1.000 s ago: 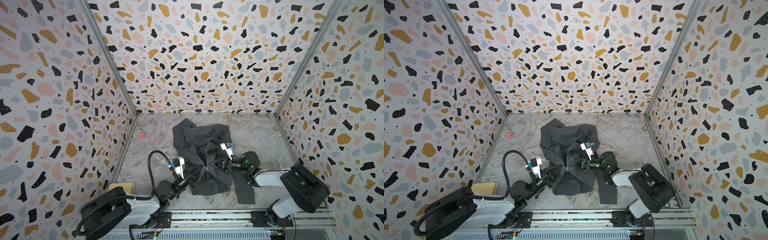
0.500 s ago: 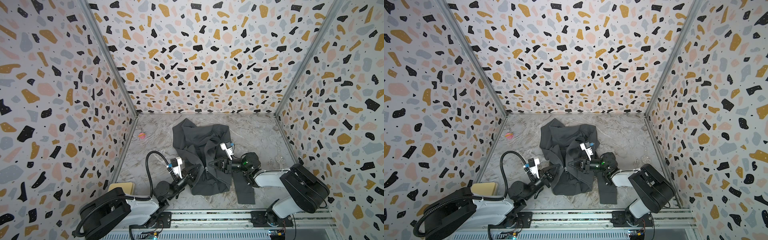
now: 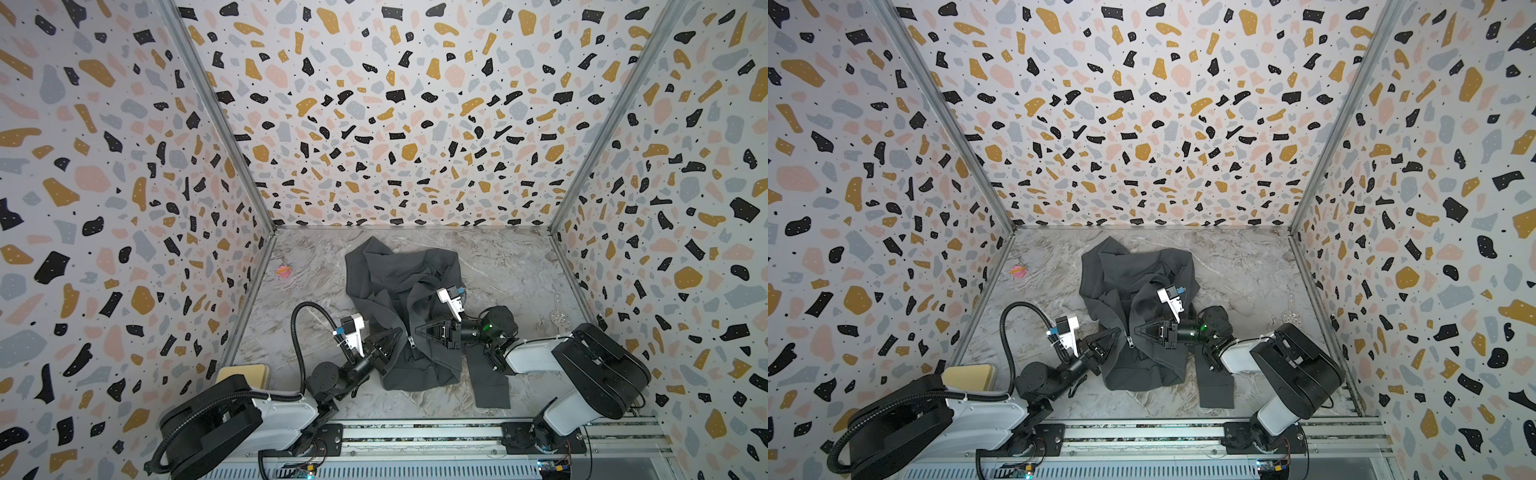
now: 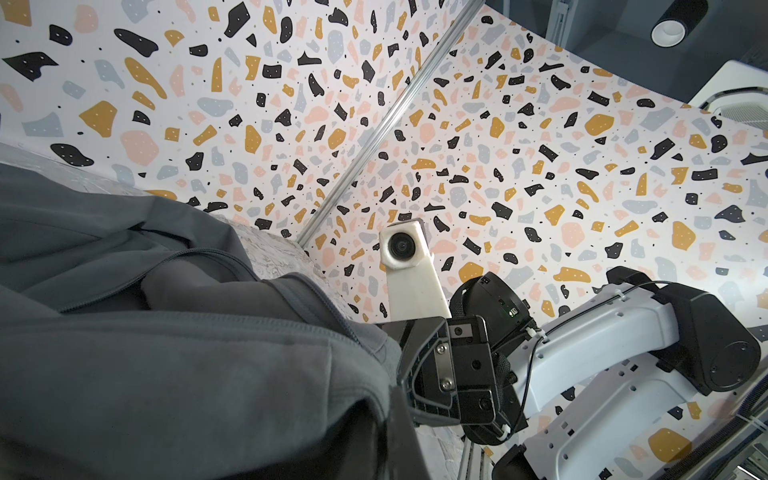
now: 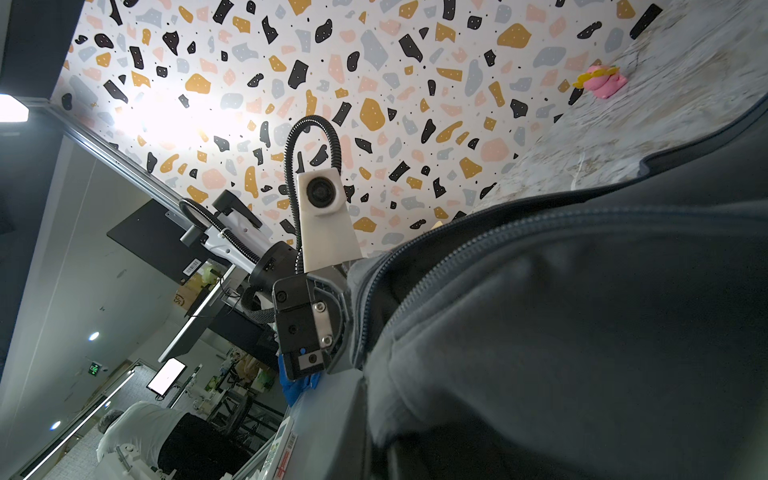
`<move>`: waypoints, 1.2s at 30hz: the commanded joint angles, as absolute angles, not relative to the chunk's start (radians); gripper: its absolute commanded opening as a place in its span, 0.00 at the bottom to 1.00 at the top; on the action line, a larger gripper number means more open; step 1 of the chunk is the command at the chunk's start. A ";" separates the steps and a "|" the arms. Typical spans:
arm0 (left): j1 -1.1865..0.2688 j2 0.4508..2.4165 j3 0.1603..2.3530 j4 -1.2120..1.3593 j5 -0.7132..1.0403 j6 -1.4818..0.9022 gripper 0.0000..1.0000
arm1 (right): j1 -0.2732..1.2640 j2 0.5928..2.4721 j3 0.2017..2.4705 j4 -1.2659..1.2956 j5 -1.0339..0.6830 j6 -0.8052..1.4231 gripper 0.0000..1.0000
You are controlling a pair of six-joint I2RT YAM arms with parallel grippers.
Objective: Zip up the jacket
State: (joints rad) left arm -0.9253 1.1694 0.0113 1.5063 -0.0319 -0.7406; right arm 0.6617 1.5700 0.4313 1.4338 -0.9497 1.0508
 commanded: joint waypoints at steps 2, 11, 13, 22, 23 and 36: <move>-0.920 1.176 0.023 1.601 0.006 -0.730 0.00 | 0.669 1.565 0.465 1.504 -0.957 1.053 0.00; -0.920 1.186 0.015 1.615 0.008 -0.732 0.00 | 0.669 1.565 0.470 1.503 -0.958 1.050 0.00; -0.920 1.182 0.008 1.621 0.001 -0.733 0.00 | 0.669 1.565 0.469 1.503 -0.959 1.049 0.00; -0.920 1.164 0.000 1.614 -0.009 -0.731 0.00 | 0.669 1.560 0.468 1.500 -0.963 1.051 0.00; -0.919 1.162 -0.001 1.614 -0.011 -0.731 0.00 | 0.669 1.559 0.469 1.499 -0.962 1.050 0.00; -0.919 1.187 0.020 1.612 -0.003 -0.727 0.00 | 0.672 1.558 0.481 1.476 -0.974 1.031 0.00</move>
